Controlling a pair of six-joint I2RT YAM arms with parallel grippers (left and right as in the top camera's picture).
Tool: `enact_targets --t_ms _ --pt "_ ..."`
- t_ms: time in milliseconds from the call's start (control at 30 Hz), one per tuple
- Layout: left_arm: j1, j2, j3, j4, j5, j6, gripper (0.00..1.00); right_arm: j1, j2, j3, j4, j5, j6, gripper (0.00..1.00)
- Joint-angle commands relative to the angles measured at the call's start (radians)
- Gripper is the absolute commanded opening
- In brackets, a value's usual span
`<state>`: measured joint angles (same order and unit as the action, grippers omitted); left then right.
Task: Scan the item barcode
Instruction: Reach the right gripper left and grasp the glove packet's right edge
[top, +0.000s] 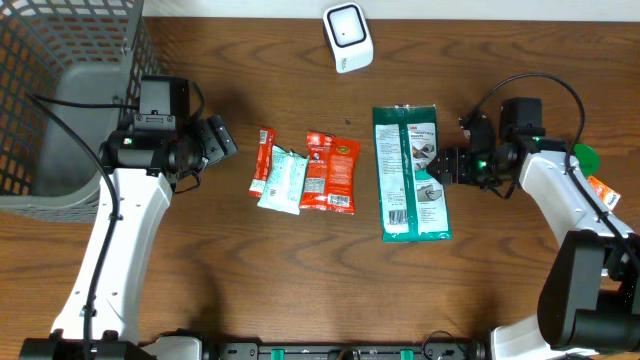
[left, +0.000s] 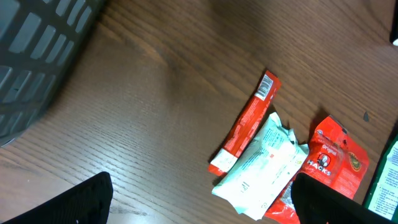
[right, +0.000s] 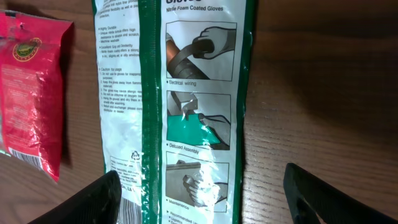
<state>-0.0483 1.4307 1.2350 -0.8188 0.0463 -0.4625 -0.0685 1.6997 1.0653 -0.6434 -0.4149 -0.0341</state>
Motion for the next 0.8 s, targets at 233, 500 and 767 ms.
enact_targets --t_ms 233,500,767 --pt "0.003 0.004 0.011 -0.003 -0.012 0.017 0.92 0.017 0.004 -0.008 0.013 -0.008 -0.009 0.79" --pt "0.003 0.004 0.011 -0.003 -0.012 0.017 0.92 0.017 0.004 -0.008 0.013 -0.009 -0.009 0.79" --pt "0.003 0.004 0.011 -0.003 -0.012 0.017 0.92 0.017 0.004 -0.008 0.019 -0.009 -0.009 0.79"
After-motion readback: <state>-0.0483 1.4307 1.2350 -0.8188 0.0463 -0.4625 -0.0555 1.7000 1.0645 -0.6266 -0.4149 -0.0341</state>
